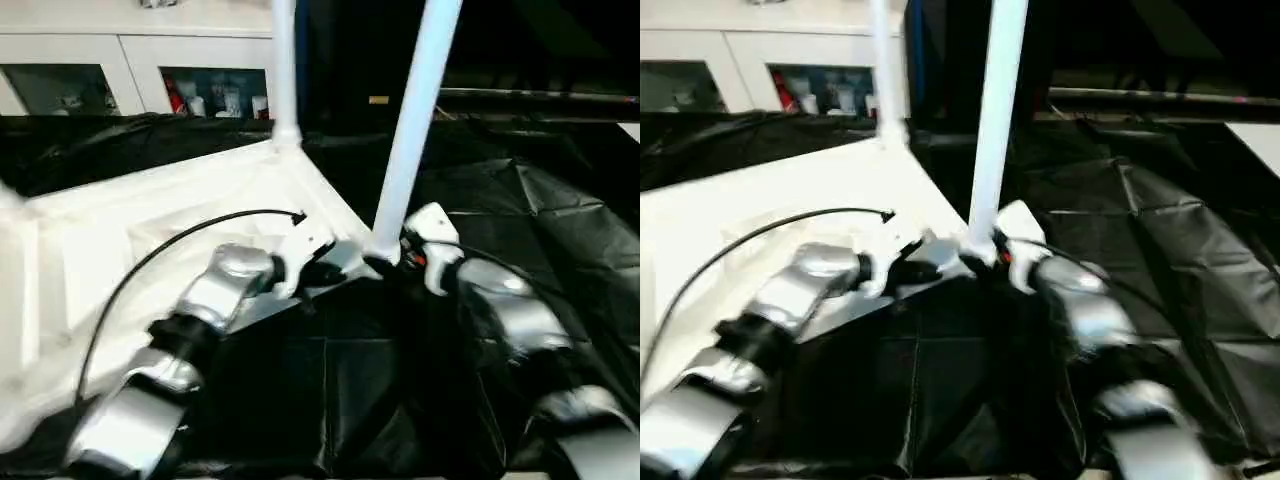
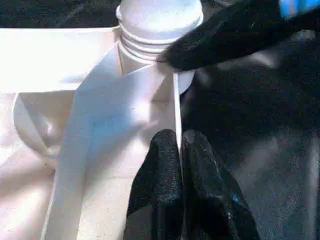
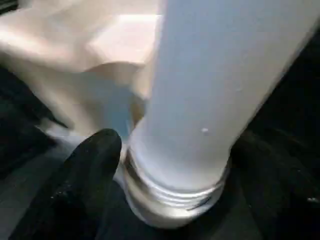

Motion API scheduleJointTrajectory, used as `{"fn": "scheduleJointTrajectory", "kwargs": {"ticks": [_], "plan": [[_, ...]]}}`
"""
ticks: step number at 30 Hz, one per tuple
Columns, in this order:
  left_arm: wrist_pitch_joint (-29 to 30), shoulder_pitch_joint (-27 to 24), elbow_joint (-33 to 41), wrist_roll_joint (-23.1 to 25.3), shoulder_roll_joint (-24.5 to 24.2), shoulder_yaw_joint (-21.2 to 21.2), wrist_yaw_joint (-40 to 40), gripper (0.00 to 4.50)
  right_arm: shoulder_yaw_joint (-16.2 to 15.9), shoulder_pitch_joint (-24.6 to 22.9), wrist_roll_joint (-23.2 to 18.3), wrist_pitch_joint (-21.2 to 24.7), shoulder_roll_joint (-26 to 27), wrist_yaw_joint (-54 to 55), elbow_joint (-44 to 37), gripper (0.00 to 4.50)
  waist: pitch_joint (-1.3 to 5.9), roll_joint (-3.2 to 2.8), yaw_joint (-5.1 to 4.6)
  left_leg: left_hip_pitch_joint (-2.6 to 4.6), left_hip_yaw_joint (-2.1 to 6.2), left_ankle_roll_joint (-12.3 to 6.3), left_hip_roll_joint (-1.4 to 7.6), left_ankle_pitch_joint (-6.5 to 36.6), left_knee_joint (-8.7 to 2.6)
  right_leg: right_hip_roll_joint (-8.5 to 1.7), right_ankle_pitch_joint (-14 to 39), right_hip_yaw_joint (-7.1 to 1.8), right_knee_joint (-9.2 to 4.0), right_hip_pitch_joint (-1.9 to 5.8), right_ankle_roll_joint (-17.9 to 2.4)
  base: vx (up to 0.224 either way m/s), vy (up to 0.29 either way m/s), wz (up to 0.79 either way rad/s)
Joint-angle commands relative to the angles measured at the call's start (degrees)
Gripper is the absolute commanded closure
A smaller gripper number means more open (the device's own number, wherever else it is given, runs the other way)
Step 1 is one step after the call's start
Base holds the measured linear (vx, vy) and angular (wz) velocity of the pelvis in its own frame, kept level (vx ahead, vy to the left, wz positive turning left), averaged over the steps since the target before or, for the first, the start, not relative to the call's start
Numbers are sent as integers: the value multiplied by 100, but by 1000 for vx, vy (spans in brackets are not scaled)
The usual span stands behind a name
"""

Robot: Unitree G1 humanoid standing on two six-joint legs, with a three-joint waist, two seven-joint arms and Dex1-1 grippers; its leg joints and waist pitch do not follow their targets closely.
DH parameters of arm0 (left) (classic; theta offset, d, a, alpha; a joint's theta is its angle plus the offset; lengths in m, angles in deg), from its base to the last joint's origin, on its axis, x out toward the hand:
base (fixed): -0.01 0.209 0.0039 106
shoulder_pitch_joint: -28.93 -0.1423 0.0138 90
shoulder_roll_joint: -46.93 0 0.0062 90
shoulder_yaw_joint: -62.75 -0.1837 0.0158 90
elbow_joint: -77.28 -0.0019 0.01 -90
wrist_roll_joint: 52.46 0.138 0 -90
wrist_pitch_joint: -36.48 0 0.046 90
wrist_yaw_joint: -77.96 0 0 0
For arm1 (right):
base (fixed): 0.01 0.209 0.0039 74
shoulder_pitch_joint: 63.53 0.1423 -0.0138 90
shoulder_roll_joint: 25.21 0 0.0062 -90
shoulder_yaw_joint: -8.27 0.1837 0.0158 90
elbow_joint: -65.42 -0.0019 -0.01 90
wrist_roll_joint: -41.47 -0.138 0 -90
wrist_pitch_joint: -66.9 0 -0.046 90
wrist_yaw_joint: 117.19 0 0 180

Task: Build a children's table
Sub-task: Rotate leg to tighten

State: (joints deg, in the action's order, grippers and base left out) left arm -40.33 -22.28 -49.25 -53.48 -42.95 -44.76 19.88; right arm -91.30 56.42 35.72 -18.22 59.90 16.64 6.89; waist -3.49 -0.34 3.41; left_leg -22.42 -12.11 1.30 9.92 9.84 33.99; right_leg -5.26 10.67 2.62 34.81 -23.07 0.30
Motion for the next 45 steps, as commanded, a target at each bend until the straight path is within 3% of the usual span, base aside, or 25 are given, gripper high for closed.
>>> {"fn": "scheduleJointTrajectory", "kwargs": {"ticks": [1,3,4,6,12,23,30,32,33,36,37,38,40,45], "plan": [[-9,-181,419,-285,-149,-184,-957,450,-123,-95,-187,92,-209,-643,-292,74,400,27,15,128,182,-324,356,1346,-417,-328,899,-217,-403,259,-1488,0,0,0],[35,-193,485,-299,-187,-212,-1035,450,-150,-120,-249,176,-251,-794,-368,74,394,11,-6,133,168,-322,356,1386,-421,-302,868,-210,-395,229,-1563,0,0,0],[32,-203,525,-272,-234,-252,-1129,450,-192,-161,-312,301,-316,-1011,-503,74,392,-9,13,178,160,-254,364,1508,-415,-315,1007,-221,-417,209,-1597,0,0,0],[19,-213,540,-262,-259,-268,-1177,450,-229,-185,-342,368,-351,-1127,-580,74,381,-9,36,189,161,-181,372,1592,-427,-323,1139,-231,-425,200,-1573,0,0,0],[-18,-273,656,-296,-387,-241,-1325,450,-346,-336,-405,590,-503,-1582,-884,74,384,45,63,156,180,-147,358,1502,-427,-353,1304,-233,-428,223,-1441,0,0,0],[38,-383,804,-253,-470,-181,-1377,450,-316,-349,-399,737,-428,-1645,-866,167,393,53,80,154,173,-185,353,1350,-409,-352,1196,-231,-408,223,-1462,0,0,0],[76,-439,841,-234,-485,-184,-1390,450,-311,-426,-429,770,-361,-1611,-868,177,401,37,80,154,173,-195,350,1291,-402,-346,1108,-227,-396,226,-1477,0,0,0],[143,-428,787,-216,-410,-138,-1214,450,-188,-382,-358,722,-194,-1185,-641,178,398,31,65,155,170,-170,348,1309,-403,-344,1130,-229,-401,213,-1487,0,0,0],[122,-364,615,-106,-281,-79,-818,450,-10,-257,-193,575,36,-442,-220,178,397,37,48,148,171,-145,345,1326,-403,-350,1151,-230,-399,206,-1498,0,0,0],[194,-192,253,81,-32,31,-59,450,328,-52,-155,605,370,601,344,178,385,43,-38,175,204,93,317,1684,-424,-352,1772,-212,-457,198,-1361,0,0,0],[362,-22,-50,163,252,183,675,450,605,133,-149,678,693,1595,750,178,378,17,-63,189,207,150,319,1768,-432,-346,1876,-220,-481,175,-1313,0,0,0],[427,23,-121,170,338,233,875,450,677,182,-150,704,781,1865,848,178,368,7,-79,209,220,230,316,1909,-440,-343,2025,-215,-494,152,-1282,0,0,0],[613,167,-329,195,594,379,1482,450,866,328,-110,751,1036,2732,1135,178,370,13,-103,207,223,288,313,1943,-442,-339,2036,-221,-503,140,-1247,0,0,0],[559,362,-605,346,970,447,2239,450,927,515,4,606,1523,3572,1513,178,398,38,-78,168,201,102,298,1747,-430,-335,1687,-223,-505,171,-1189,0,0,0]]}}
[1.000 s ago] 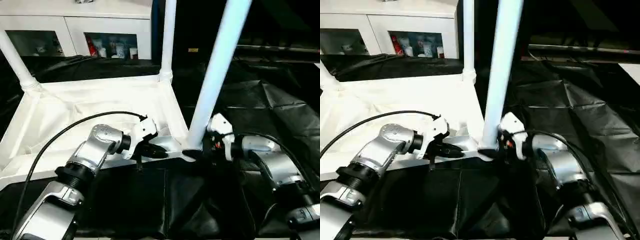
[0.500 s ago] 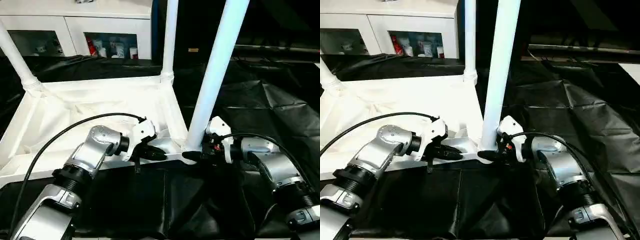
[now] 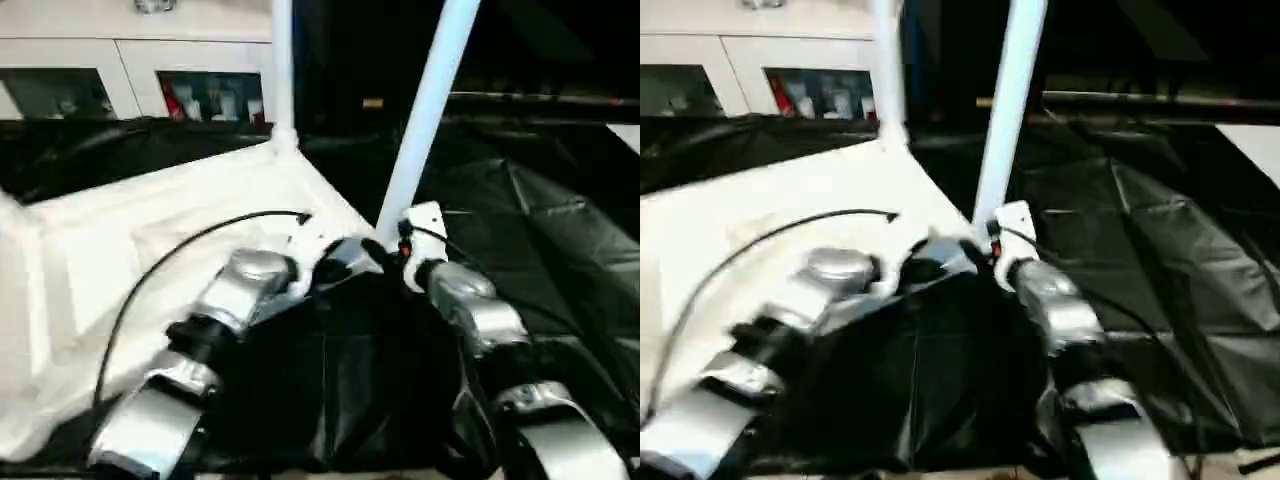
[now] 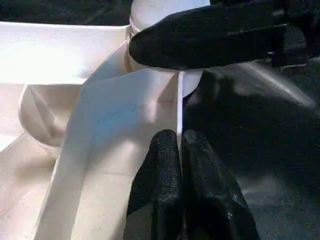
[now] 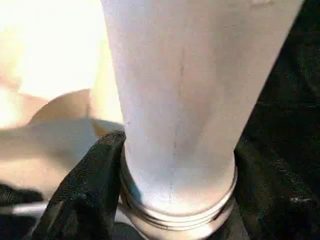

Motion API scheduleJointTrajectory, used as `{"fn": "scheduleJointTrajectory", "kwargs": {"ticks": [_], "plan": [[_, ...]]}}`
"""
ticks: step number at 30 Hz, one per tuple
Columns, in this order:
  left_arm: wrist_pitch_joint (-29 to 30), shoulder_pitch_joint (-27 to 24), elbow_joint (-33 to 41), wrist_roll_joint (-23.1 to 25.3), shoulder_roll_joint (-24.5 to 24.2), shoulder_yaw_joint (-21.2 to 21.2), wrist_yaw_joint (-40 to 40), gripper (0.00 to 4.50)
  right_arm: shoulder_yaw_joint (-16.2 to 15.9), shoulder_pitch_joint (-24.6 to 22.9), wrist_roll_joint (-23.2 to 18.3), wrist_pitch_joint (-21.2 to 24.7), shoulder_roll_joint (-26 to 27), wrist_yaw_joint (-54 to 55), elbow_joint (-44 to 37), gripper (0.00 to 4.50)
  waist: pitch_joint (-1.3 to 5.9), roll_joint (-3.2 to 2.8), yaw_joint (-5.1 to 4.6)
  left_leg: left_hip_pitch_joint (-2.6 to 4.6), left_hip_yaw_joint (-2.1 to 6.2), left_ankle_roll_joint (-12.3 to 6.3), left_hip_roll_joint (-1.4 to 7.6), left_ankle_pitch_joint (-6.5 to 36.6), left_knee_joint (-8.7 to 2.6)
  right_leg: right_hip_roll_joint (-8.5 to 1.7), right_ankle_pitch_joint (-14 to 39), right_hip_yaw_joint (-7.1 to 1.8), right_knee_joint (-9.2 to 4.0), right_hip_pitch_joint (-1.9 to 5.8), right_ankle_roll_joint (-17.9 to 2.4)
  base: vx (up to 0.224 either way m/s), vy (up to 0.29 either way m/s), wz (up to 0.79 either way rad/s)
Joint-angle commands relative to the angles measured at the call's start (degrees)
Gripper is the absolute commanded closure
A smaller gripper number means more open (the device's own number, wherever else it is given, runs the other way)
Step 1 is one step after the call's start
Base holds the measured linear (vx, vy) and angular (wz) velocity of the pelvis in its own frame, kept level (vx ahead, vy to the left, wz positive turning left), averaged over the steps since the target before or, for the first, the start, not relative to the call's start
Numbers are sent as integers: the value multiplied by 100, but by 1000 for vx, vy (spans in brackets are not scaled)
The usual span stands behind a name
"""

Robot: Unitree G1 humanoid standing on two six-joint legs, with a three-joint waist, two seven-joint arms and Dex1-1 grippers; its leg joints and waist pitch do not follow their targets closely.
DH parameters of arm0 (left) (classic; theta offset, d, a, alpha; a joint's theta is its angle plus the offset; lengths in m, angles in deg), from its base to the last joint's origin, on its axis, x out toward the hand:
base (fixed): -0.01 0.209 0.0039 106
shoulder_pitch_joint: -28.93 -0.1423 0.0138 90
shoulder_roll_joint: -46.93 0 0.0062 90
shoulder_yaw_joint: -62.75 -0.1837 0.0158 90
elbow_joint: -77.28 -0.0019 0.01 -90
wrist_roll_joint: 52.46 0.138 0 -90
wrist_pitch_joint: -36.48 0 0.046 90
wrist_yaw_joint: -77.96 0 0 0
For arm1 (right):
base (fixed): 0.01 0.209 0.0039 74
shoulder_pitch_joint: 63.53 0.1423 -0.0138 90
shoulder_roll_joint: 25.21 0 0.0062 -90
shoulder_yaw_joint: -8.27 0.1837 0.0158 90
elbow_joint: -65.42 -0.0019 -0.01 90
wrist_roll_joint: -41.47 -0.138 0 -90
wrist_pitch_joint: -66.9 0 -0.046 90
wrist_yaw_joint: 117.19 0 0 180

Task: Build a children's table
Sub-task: Rotate leg to tighten

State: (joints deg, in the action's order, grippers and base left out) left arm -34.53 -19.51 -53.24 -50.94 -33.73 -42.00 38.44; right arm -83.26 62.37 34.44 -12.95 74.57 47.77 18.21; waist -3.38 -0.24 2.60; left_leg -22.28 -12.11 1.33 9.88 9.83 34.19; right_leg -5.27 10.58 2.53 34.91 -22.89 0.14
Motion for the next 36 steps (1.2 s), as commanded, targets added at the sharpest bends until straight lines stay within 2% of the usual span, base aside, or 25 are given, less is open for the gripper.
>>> {"fn": "scheduleJointTrajectory", "kwargs": {"ticks": [1,3,4,5,6,9,11,13,14,16,17,19,20,22,23,26,28,31,36], "plan": [[-71,90,-219,90,99,160,371,450,88,-34,180,-8,133,517,473,178,382,20,1,160,200,100,298,1724,-453,-333,1683,-212,-519,145,-1184,0,0,0],[-109,89,-223,86,128,150,345,450,68,-4,203,-65,181,535,531,178,386,19,5,152,205,102,299,1729,-455,-341,1696,-206,-513,159,-1169,0,0,0],[-198,63,-194,107,110,80,236,450,92,33,146,-219,246,451,580,143,387,18,12,154,208,73,308,1773,-460,-346,1691,-207,-515,160,-1151,0,0,0],[-218,45,-182,128,83,44,213,450,100,47,117,-290,263,404,576,143,386,16,7,146,210,62,306,1784,-466,-337,1661,-206,-508,165,-1144,0,0,0],[-241,32,-176,139,61,18,206,450,110,61,91,-343,279,360,574,106,383,19,5,149,205,52,308,1809,-467,-335,1668,-208,-516,159,-1144,0,0,0],[-350,-56,-87,106,-51,-13,47,450,91,87,81,-500,225,177,470,99,376,15,1,145,210,47,308,1877,-472,-341,1782,-207,-523,161,-1125,0,0,0],[-459,-89,-75,115,-120,-30,-109,450,-16,103,216,-702,129,33,420,76,379,26,4,143,208,37,310,1837,-470,-346,1779,-209,-523,160,-1125,0,0,0],[-597,-157,-14,112,-308,-77,-454,450,-185,-27,172,-738,-117,-724,19,76,379,27,8,126,206,11,308,1789,-467,-342,1718,-206,-517,176,-1129,0,0,0],[-605,-166,-3,109,-333,-83,-499,450,-202,-50,153,-727,-148,-832,-43,76,378,34,31,129,200,-59,312,1757,-459,-348,1650,-215,-520,184,-1113,0,0,0],[-634,-201,33,95,-452,-102,-668,450,-346,-187,141,-701,-333,-1342,-330,76,382,24,33,126,197,-101,312,1654,-458,-341,1547,-215,-503,193,-1152,0,0,0],[-702,-231,71,72,-544,-134,-862,450,-438,-287,159,-735,-476,-1594,-494,76,382,-3,37,115,199,-131,315,1586,-458,-345,1467,-216,-492,202,-1175,0,0,0],[-1159,-365,261,-43,-845,-277,-1676,450,-649,-584,131,-733,-907,-2373,-934,76,389,14,65,111,206,-194,335,1498,-457,-339,1271,-216,-476,223,-1180,0,0,0],[-1187,-413,359,-100,-910,-310,-1896,450,-675,-641,94,-704,-984,-2540,-1015,76,391,16,56,101,208,-214,333,1450,-458,-335,1170,-214,-459,230,-1228,0,0,0],[-1189,-444,420,-137,-949,-328,-2032,450,-690,-673,72,-701,-1030,-2649,-1053,76,404,1,55,115,193,-255,341,1382,-445,-334,889,-217,-419,221,-1379,0,0,0],[-1091,-509,616,-229,-1073,-379,-2365,450,-760,-793,-46,-555,-1209,-3056,-1266,76,398,-7,61,137,185,-247,340,1431,-447,-320,866,-204,-414,219,-1496,0,0,0],[-1002,-580,819,-340,-1206,-418,-2728,450,-909,-960,-143,-383,-1478,-3668,-1598,76,401,-16,116,150,162,-289,363,1327,-433,-315,648,-213,-382,218,-1588,0,0,0],[-962,-608,875,-368,-1249,-425,-2836,450,-933,-997,-173,-316,-1532,-3843,-1701,76,389,-18,124,139,165,-270,362,1382,-444,-319,746,-208,-385,216,-1587,0,0,0],[-996,-635,863,-371,-1282,-400,-2914,450,-1035,-1064,-261,-142,-1639,-4193,-1892,76,377,-5,120,156,174,-152,358,1605,-458,-339,1160,-216,-428,206,-1513,0,0,0],[-985,-677,886,-374,-1312,-370,-2938,450,-1076,-1085,-273,-34,-1665,-4313,-1940,76,377,25,124,145,180,-134,356,1535,-456,-349,1221,-224,-431,205,-1450,0,0,0]]}}
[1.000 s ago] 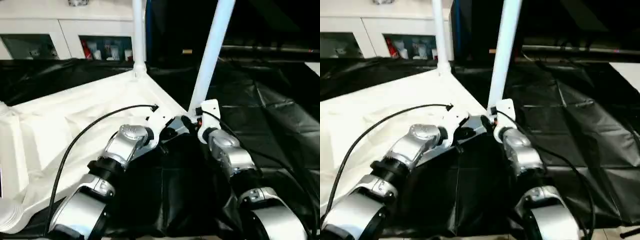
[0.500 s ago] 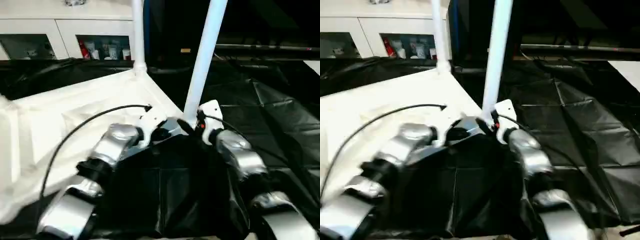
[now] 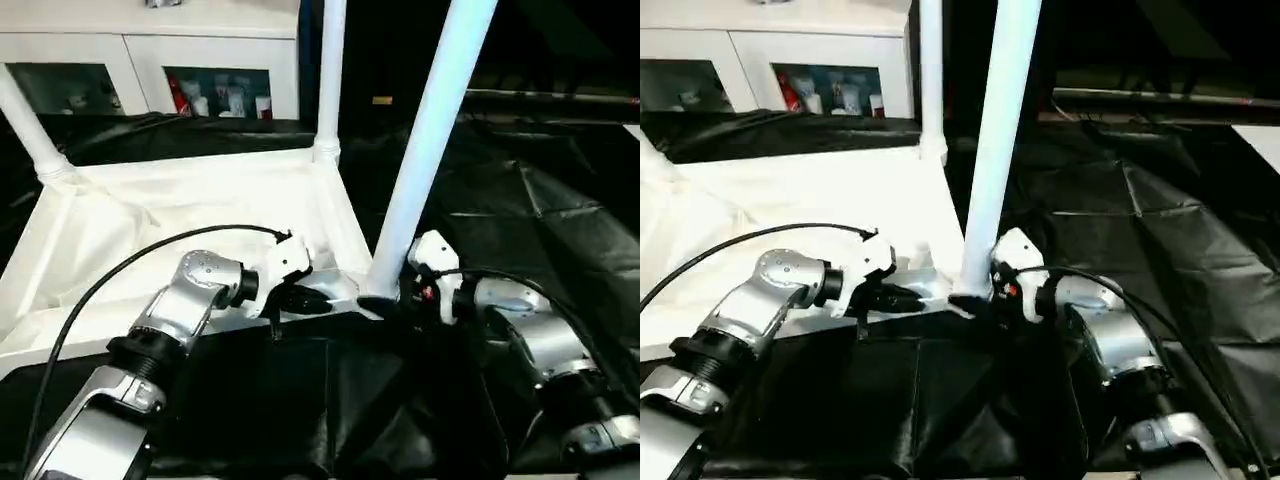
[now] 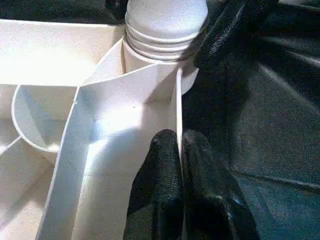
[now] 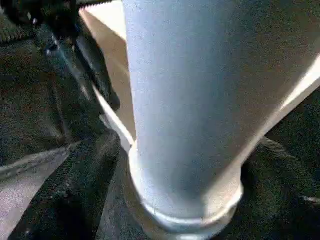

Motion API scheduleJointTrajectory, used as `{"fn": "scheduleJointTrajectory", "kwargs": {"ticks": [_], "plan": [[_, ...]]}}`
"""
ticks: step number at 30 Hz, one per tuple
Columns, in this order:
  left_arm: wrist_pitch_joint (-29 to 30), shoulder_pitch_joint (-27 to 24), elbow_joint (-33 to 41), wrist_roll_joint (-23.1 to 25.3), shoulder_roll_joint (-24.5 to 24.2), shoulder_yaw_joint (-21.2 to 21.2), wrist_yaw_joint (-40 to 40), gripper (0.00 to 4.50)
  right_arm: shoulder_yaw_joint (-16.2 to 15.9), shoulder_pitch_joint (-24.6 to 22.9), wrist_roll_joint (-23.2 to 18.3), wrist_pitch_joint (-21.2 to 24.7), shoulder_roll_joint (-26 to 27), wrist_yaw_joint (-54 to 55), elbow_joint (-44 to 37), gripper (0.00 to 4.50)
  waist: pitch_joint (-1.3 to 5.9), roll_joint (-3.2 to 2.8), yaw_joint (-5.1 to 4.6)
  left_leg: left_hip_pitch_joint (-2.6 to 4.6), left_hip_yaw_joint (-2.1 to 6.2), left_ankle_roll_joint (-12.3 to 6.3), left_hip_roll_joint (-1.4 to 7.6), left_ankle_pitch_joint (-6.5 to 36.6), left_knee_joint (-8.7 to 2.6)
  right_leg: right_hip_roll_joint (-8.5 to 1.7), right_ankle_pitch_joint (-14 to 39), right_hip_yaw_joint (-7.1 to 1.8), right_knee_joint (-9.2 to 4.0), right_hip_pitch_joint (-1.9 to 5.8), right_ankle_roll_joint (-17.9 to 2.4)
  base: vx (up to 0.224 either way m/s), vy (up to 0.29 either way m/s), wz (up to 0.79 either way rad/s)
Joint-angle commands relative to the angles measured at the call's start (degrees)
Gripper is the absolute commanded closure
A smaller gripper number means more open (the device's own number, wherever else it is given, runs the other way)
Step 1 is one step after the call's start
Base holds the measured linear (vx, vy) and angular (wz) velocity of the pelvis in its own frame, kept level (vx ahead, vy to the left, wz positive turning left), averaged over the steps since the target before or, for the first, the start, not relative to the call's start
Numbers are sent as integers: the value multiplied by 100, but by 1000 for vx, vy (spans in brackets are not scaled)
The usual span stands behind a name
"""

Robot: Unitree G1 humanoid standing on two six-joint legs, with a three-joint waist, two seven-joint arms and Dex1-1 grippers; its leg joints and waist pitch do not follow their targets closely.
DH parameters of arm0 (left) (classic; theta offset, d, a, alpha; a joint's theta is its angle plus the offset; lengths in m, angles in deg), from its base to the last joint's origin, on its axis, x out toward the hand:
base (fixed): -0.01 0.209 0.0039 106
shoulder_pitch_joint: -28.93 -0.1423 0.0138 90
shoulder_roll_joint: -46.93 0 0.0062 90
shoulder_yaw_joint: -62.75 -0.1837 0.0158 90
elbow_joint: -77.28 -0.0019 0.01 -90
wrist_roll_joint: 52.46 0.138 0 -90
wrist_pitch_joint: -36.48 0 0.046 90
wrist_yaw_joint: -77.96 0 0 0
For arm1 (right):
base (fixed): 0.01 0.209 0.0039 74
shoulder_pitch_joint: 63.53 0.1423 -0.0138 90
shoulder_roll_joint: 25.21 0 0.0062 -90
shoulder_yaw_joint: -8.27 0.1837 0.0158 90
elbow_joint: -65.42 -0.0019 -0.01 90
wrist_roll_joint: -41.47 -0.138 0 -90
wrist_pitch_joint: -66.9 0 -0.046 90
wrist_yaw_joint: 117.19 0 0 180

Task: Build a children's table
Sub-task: Rotate leg to tighten

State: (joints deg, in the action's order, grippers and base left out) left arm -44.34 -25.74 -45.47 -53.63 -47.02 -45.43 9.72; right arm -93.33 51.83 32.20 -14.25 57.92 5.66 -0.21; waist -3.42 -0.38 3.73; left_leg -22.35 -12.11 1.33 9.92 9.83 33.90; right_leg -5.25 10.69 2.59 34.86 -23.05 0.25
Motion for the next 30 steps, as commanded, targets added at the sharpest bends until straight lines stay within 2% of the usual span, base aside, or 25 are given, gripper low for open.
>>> {"fn": "scheduleJointTrajectory", "kwargs": {"ticks": [1,3,4,5,9,16,19,20,21,22,23,24,25,26,27,29,30], "plan": [[12,-65,134,-107,13,-21,-76,450,-58,-32,-57,133,2,-118,-113,101,377,32,11,157,182,-124,352,1561,-427,-353,1290,-230,-437,215,-1446,0,0,0],[33,-76,161,-106,7,-8,-77,450,-45,-17,-63,175,11,-141,-105,110,380,29,14,158,186,-113,355,1552,-427,-355,1325,-231,-437,215,-1431,0,0,0],[41,-90,176,-105,-3,-6,-83,450,-43,-15,-77,206,15,-170,-108,114,381,51,9,156,184,-116,355,1528,-427,-349,1305,-228,-435,215,-1427,0,0,0],[43,-92,179,-105,-5,-6,-83,450,-42,-16,-79,209,15,-172,-110,138,385,41,14,149,186,-127,353,1479,-424,-352,1249,-230,-424,222,-1432,0,0,0],[59,-97,188,-101,-6,6,-95,450,-28,-17,-106,269,16,-215,-132,166,385,44,17,152,179,-160,350,1422,-418,-344,1183,-226,-420,218,-1447,0,0,0],[117,-108,206,-96,-1,9,-103,450,-13,-29,-30,231,100,-77,-2,175,391,49,17,144,178,-175,343,1353,-407,-350,1148,-224,-412,228,-1457,0,0,0],[156,-82,121,-59,100,69,159,450,137,48,89,226,276,479,313,175,383,46,2,149,179,-148,343,1424,-412,-352,1255,-225,-423,211,-1450,0,0,0],[125,-48,35,0,179,103,388,450,246,108,155,216,398,869,516,175,368,46,-25,157,188,-56,338,1579,-428,-353,1510,-226,-448,194,-1408,0,0,0],[152,13,-93,69,291,154,711,450,339,145,192,201,518,1206,662,175,361,73,-44,153,193,-27,333,1666,-435,-353,1655,-221,-464,197,-1374,0,0,0],[305,82,-204,125,436,212,1060,450,478,198,226,210,713,1726,850,176,348,63,-62,175,207,51,327,1806,-440,-364,1991,-218,-497,183,-1286,0,0,0],[449,127,-266,154,541,256,1304,450,575,236,233,247,855,2085,973,176,345,43,-69,216,198,130,331,1918,-436,-366,2210,-234,-518,129,-1231,0,0,0],[715,211,-376,185,753,367,1783,450,768,316,276,291,1131,2856,1215,176,339,48,-76,219,213,162,329,1987,-437,-373,2334,-234,-541,121,-1199,0,0,0],[715,211,-376,185,753,367,1783,450,768,316,276,291,1131,2856,1215,176,332,56,-104,200,244,254,322,2059,-462,-371,2533,-212,-540,141,-1119,0,0,0],[815,253,-431,180,859,435,2009,450,862,351,281,297,1239,3196,1322,176,338,78,-118,195,252,270,315,2102,-464,-368,2654,-195,-557,146,-1018,0,0,0],[948,319,-519,159,1029,539,2340,450,995,407,272,287,1414,3665,1509,176,336,74,-131,221,238,272,322,2196,-459,-362,2659,-214,-583,102,-984,0,0,0],[1009,390,-615,197,1224,584,2732,450,1133,474,275,222,1638,4227,1758,176,342,90,-154,215,244,247,307,2204,-457,-362,2629,-209,-597,114,-981,0,0,0],[993,410,-647,228,1304,576,2874,450,1154,504,296,175,1732,4422,1866,176,343,76,-145,220,236,213,311,2183,-458,-365,2586,-217,-612,97,-963,0,0,0]]}}
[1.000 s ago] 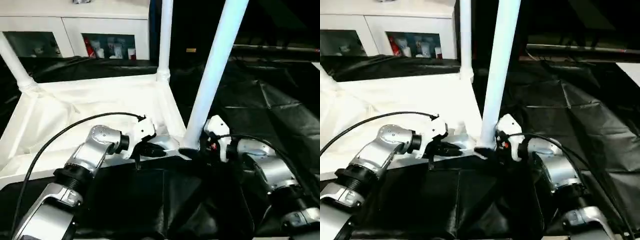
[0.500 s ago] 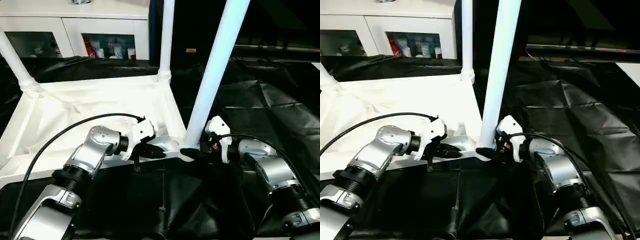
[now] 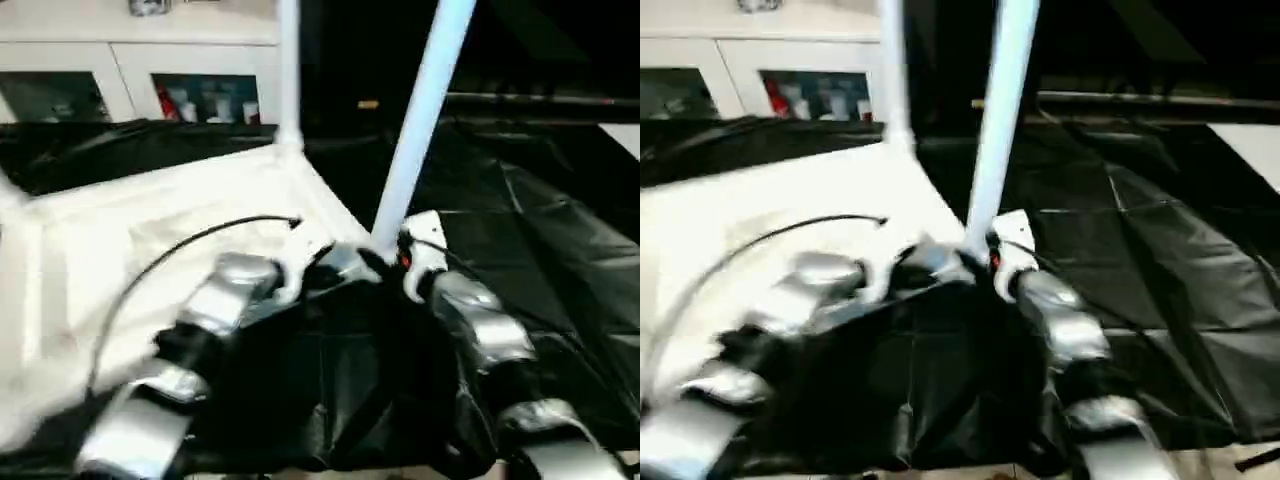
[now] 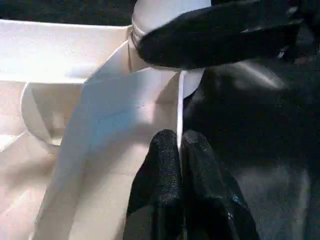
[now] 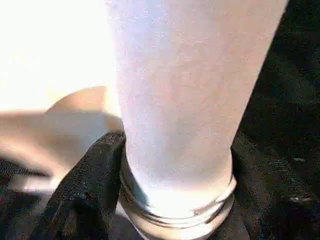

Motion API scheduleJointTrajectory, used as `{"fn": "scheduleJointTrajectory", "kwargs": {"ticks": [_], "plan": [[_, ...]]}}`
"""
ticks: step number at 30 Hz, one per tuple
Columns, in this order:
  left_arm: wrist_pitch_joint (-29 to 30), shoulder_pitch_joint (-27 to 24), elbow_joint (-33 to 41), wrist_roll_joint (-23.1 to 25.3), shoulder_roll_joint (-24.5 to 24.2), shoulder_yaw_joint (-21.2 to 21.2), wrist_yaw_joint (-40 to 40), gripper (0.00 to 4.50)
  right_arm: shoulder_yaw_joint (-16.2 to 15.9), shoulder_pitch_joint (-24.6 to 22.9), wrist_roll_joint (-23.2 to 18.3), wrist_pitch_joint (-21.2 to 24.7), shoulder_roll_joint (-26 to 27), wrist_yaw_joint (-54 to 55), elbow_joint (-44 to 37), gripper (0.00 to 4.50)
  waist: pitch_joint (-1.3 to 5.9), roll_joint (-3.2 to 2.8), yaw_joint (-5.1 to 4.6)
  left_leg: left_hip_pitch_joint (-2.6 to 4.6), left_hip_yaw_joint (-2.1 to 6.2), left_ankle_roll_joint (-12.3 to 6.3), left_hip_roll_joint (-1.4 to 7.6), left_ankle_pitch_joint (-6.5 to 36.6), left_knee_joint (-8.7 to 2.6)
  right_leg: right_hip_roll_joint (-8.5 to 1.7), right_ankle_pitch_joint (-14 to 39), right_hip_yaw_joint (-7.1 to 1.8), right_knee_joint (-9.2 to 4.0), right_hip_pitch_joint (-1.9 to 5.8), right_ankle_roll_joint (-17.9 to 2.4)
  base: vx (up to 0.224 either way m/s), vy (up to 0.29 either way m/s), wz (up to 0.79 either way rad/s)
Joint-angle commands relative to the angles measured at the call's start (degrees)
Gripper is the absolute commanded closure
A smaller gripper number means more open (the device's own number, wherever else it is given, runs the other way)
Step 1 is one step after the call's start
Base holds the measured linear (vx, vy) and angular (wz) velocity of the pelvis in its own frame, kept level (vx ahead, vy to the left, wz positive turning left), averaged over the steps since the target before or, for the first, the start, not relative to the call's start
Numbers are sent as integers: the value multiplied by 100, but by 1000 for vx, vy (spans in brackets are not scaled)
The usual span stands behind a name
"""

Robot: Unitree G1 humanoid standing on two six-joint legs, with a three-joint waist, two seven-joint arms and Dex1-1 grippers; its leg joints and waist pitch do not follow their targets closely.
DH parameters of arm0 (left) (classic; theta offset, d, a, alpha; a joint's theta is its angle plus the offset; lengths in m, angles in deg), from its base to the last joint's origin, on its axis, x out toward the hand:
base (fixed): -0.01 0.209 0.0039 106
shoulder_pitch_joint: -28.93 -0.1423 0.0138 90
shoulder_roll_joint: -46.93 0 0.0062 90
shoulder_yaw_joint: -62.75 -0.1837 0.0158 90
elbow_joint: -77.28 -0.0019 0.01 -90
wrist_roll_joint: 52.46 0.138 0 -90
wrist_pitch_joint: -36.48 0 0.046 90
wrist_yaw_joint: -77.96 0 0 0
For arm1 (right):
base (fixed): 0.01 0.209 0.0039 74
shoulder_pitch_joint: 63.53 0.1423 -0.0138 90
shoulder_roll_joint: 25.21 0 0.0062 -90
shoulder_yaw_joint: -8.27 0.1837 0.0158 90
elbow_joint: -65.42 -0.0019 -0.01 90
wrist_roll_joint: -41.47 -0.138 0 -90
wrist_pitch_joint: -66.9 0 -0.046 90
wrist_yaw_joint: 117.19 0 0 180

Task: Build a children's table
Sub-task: Rotate leg to tighten

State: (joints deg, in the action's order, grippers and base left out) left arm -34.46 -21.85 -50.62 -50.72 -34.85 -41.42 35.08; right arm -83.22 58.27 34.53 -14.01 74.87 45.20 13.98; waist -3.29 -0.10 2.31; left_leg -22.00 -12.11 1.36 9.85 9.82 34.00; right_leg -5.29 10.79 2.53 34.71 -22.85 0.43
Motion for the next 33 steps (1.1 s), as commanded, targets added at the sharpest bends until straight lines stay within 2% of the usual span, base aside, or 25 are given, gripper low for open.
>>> {"fn": "scheduleJointTrajectory", "kwargs": {"ticks": [1,4,8,9,12,13,14,15,16,17,18,20,21,23,25,26,27,28,31,33], "plan": [[-5,45,-181,-30,186,192,511,450,133,-93,118,98,125,678,572,176,329,42,4,189,237,200,311,2205,-462,-357,2571,-208,-600,68,-962,0,0,0],[-109,63,-243,61,311,129,597,450,168,48,165,-75,294,905,795,176,336,64,-9,158,240,159,301,2216,-474,-350,2588,-198,-599,88,-898,0,0,0],[-198,-21,-93,92,221,3,413,450,199,147,157,-237,328,790,884,176,343,73,-5,146,247,129,317,2215,-498,-352,2477,-192,-601,101,-842,0,0,0],[-191,-29,-78,88,209,-1,391,450,202,151,140,-253,324,738,878,120,343,73,-5,146,247,129,317,2215,-498,-352,2477,-192,-601,101,-842,0,0,0],[-264,-95,22,94,75,-51,208,450,205,192,27,-376,238,341,826,98,347,25,4,138,244,103,319,2183,-506,-356,2267,-200,-583,112,-930,0,0,0],[-342,-99,-3,64,25,-38,118,450,167,215,57,-410,134,232,775,89,354,1,10,133,235,82,323,2099,-504,-351,2045,-208,-564,123,-998,0,0,0],[-343,-99,-4,64,24,-38,116,450,166,216,57,-411,133,231,774,80,350,18,3,136,224,73,321,2088,-503,-341,2001,-208,-574,117,-1018,0,0,0],[-365,-106,0,43,-16,-35,41,450,129,222,29,-399,40,-10,692,72,350,18,3,136,224,73,321,2088,-503,-341,2001,-208,-574,117,-1018,0,0,0],[-421,-108,-13,36,-62,-44,-59,450,95,233,-11,-391,-97,-334,594,72,368,-19,6,123,215,32,311,2001,-486,-345,1816,-209,-551,156,-1100,0,0,0],[-508,-106,-33,47,-94,-61,-121,450,72,229,-18,-366,-182,-475,511,63,362,12,15,124,199,-28,307,1958,-474,-337,1791,-208,-558,153,-1133,0,0,0],[-617,-109,-52,58,-118,-82,-184,450,38,215,-7,-356,-256,-584,441,53,363,-9,26,124,202,-51,303,1933,-469,-345,1824,-207,-560,161,-1134,0,0,0],[-729,-116,-41,38,-185,-104,-362,450,-120,136,25,-292,-493,-1016,213,32,375,2,54,111,198,-113,312,1733,-461,-344,1770,-202,-550,185,-1125,0,0,0],[-750,-127,12,-21,-287,-117,-618,450,-349,-46,-24,-157,-842,-1807,-224,32,375,1,58,112,191,-130,317,1675,-459,-342,1712,-208,-541,183,-1137,0,0,0],[-882,-151,64,-63,-405,-157,-908,450,-502,-232,-139,-24,-1127,-2477,-651,32,383,17,119,81,190,-292,326,1435,-443,-327,1318,-206,-490,234,-1165,0,0,0],[-1173,-256,225,-185,-594,-237,-1503,450,-647,-427,-246,54,-1450,-3092,-1062,32,392,28,121,75,183,-399,335,1287,-429,-338,1112,-206,-462,233,-1267,0,0,0],[-1173,-256,225,-185,-594,-237,-1503,450,-647,-427,-246,54,-1450,-3092,-1062,32,392,28,121,75,183,-399,335,1287,-429,-338,1112,-206,-462,233,-1267,0,0,0],[-1105,-336,411,-299,-713,-268,-1876,450,-705,-508,-282,116,-1613,-3390,-1207,32,403,6,129,74,193,-396,347,1227,-429,-343,1029,-194,-434,244,-1341,0,0,0],[-1028,-379,541,-354,-812,-291,-2097,450,-782,-593,-313,112,-1756,-3693,-1349,32,403,9,133,80,180,-426,355,1165,-422,-329,891,-193,-419,233,-1422,0,0,0],[-986,-419,641,-424,-913,-307,-2315,450,-875,-656,-341,176,-1877,-3965,-1472,32,412,-19,162,110,156,-463,372,1084,-403,-313,612,-189,-379,212,-1598,0,0,0],[-994,-429,660,-448,-928,-306,-2367,450,-893,-657,-343,182,-1885,-3994,-1484,32,409,-21,169,114,152,-461,369,1081,-400,-313,582,-190,-375,205,-1638,0,0,0]]}}
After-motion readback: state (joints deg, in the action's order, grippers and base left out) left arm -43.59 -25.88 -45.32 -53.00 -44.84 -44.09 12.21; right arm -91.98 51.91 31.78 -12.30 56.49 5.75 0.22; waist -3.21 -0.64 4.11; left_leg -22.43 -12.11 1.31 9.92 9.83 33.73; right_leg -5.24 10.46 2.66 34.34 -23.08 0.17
